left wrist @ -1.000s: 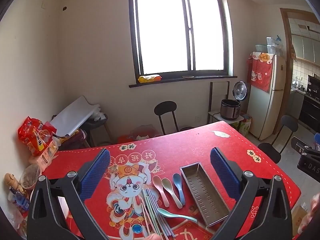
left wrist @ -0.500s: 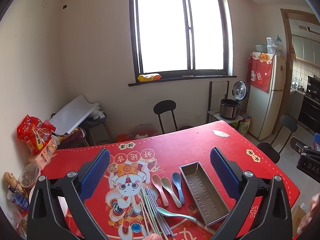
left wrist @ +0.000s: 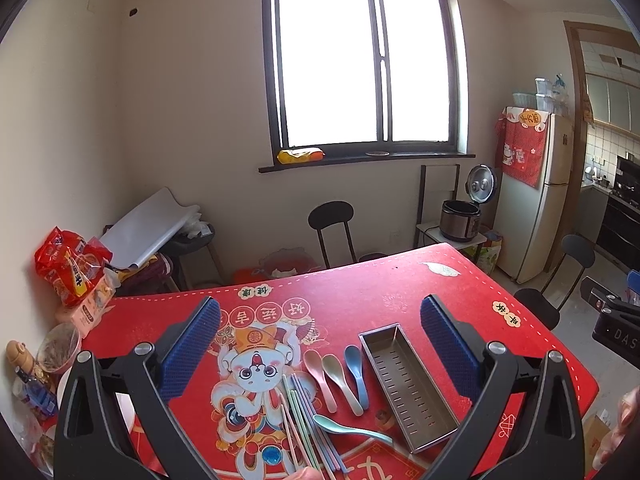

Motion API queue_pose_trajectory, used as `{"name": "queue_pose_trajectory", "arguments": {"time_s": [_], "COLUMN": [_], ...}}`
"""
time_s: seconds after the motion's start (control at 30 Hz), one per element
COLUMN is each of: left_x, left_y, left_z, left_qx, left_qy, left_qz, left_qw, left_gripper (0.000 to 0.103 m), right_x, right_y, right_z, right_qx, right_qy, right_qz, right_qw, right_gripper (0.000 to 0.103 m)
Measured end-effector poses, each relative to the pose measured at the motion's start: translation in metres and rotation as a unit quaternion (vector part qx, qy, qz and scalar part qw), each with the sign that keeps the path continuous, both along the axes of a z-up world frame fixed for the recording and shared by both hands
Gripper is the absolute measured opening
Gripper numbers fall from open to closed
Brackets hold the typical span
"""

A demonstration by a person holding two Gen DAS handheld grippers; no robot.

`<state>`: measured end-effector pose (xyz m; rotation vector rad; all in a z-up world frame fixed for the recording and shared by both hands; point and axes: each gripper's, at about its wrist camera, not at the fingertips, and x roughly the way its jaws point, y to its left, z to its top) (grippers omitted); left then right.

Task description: Organize utensils

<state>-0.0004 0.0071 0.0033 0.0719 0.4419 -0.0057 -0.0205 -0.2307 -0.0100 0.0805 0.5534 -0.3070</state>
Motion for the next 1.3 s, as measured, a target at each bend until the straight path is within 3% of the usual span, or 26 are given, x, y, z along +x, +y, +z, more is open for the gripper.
{"name": "queue_pose_trajectory", "arguments": {"time_s": [1.3], "left_x": [-0.0002], "left_y": [0.0013], "left_z": [-0.0043], "left_qx": [-0.001], "left_qy": [0.003], "left_qz": [0.003], "left_qw": [1.0], "left_gripper": [0.098], "right_x": [0.0062], "right_y": [0.0024], "right_z": [-0.002], "right_qx": [0.0], "right_qy": [0.009], "right_qz": [0.006], "right_qw": [1.0], "right_gripper": [0.09]}}
